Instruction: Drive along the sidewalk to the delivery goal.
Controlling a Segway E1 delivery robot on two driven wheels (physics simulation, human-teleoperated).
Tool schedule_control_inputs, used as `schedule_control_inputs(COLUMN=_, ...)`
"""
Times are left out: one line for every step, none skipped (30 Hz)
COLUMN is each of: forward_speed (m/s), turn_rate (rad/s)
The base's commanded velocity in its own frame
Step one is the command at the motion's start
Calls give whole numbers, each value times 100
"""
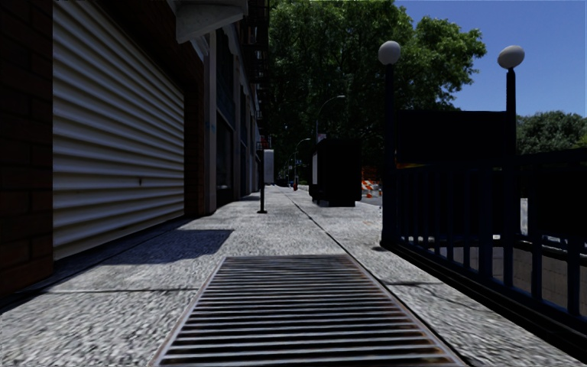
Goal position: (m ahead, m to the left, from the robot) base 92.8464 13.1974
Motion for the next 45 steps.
schedule_control_inputs(forward_speed=200, turn_rate=0)
schedule_control_inputs(forward_speed=200, turn_rate=0)
schedule_control_inputs(forward_speed=200, turn_rate=0)
schedule_control_inputs(forward_speed=200, turn_rate=0)
schedule_control_inputs(forward_speed=200, turn_rate=0)
schedule_control_inputs(forward_speed=200, turn_rate=0)
schedule_control_inputs(forward_speed=200, turn_rate=0)
schedule_control_inputs(forward_speed=200, turn_rate=0)
schedule_control_inputs(forward_speed=200, turn_rate=0)
schedule_control_inputs(forward_speed=200, turn_rate=0)
schedule_control_inputs(forward_speed=200, turn_rate=0)
schedule_control_inputs(forward_speed=200, turn_rate=0)
schedule_control_inputs(forward_speed=200, turn_rate=0)
schedule_control_inputs(forward_speed=200, turn_rate=0)
schedule_control_inputs(forward_speed=200, turn_rate=0)
schedule_control_inputs(forward_speed=200, turn_rate=0)
schedule_control_inputs(forward_speed=200, turn_rate=0)
schedule_control_inputs(forward_speed=200, turn_rate=0)
schedule_control_inputs(forward_speed=200, turn_rate=0)
schedule_control_inputs(forward_speed=200, turn_rate=0)
schedule_control_inputs(forward_speed=200, turn_rate=0)
schedule_control_inputs(forward_speed=200, turn_rate=0)
schedule_control_inputs(forward_speed=200, turn_rate=0)
schedule_control_inputs(forward_speed=200, turn_rate=0)
schedule_control_inputs(forward_speed=200, turn_rate=0)
schedule_control_inputs(forward_speed=200, turn_rate=0)
schedule_control_inputs(forward_speed=200, turn_rate=0)
schedule_control_inputs(forward_speed=200, turn_rate=0)
schedule_control_inputs(forward_speed=200, turn_rate=0)
schedule_control_inputs(forward_speed=200, turn_rate=0)
schedule_control_inputs(forward_speed=200, turn_rate=0)
schedule_control_inputs(forward_speed=200, turn_rate=0)
schedule_control_inputs(forward_speed=200, turn_rate=0)
schedule_control_inputs(forward_speed=200, turn_rate=-6)
schedule_control_inputs(forward_speed=200, turn_rate=-7)
schedule_control_inputs(forward_speed=200, turn_rate=-9)
schedule_control_inputs(forward_speed=200, turn_rate=-15)
schedule_control_inputs(forward_speed=200, turn_rate=-15)
schedule_control_inputs(forward_speed=200, turn_rate=-18)
schedule_control_inputs(forward_speed=200, turn_rate=-20)
schedule_control_inputs(forward_speed=200, turn_rate=-20)
schedule_control_inputs(forward_speed=200, turn_rate=-21)
schedule_control_inputs(forward_speed=200, turn_rate=-21)
schedule_control_inputs(forward_speed=200, turn_rate=-21)
schedule_control_inputs(forward_speed=200, turn_rate=-21)
